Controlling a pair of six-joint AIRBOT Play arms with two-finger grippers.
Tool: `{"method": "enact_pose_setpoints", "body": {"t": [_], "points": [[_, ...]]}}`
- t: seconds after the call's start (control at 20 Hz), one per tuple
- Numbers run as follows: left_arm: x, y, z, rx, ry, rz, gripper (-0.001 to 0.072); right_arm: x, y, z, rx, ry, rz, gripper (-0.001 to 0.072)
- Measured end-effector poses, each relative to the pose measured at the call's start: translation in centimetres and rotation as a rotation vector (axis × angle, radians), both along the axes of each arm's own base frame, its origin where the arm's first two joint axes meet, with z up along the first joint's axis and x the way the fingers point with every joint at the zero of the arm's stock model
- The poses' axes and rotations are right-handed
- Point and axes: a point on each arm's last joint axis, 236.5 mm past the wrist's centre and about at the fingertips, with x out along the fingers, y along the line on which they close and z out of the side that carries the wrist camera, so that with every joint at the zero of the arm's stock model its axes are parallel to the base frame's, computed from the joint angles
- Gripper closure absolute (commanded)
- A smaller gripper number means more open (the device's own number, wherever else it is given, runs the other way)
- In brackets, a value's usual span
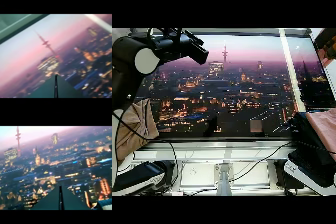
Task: Fold the clothes and pants, and hang the long-sleeved shirts on hangers.
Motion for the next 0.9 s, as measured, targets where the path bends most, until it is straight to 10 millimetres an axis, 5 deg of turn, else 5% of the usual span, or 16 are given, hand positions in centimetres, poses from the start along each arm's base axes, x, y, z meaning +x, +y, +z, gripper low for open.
{"method": "enact_pose_setpoints", "body": {"t": [0.2, 0.4, 0.65, 0.8, 0.85, 0.9], "points": [[1.9, 6.5, -1.0, 0.210, -0.020, 0.150, 0.0677, 0.0, 0.0, 0.0, 0.000, 0.000, 0.000, 0.0698], [2.0, 19.1, -4.7, 0.408, 0.168, 0.433, 0.0678, 0.0, 0.0, 0.0, 0.000, 0.000, 0.000, 0.0698], [-3.9, 35.4, -10.3, 0.435, 0.563, 0.876, 0.0678, 0.0, 0.0, 0.0, 0.000, 0.000, 0.000, 0.0698], [-8.8, 43.0, -11.9, 0.379, 0.724, 1.115, 0.0667, 0.0, 0.0, 0.0, 0.000, 0.000, 0.000, 0.0698], [-10.1, 44.9, -12.2, 0.357, 0.753, 1.174, 0.0600, 0.0, 0.0, 0.0, 0.000, 0.000, 0.000, 0.0698], [-11.3, 46.8, -12.4, 0.333, 0.773, 1.232, 0.0323, 0.0, 0.0, 0.0, 0.000, 0.000, 0.000, 0.0698]]}}
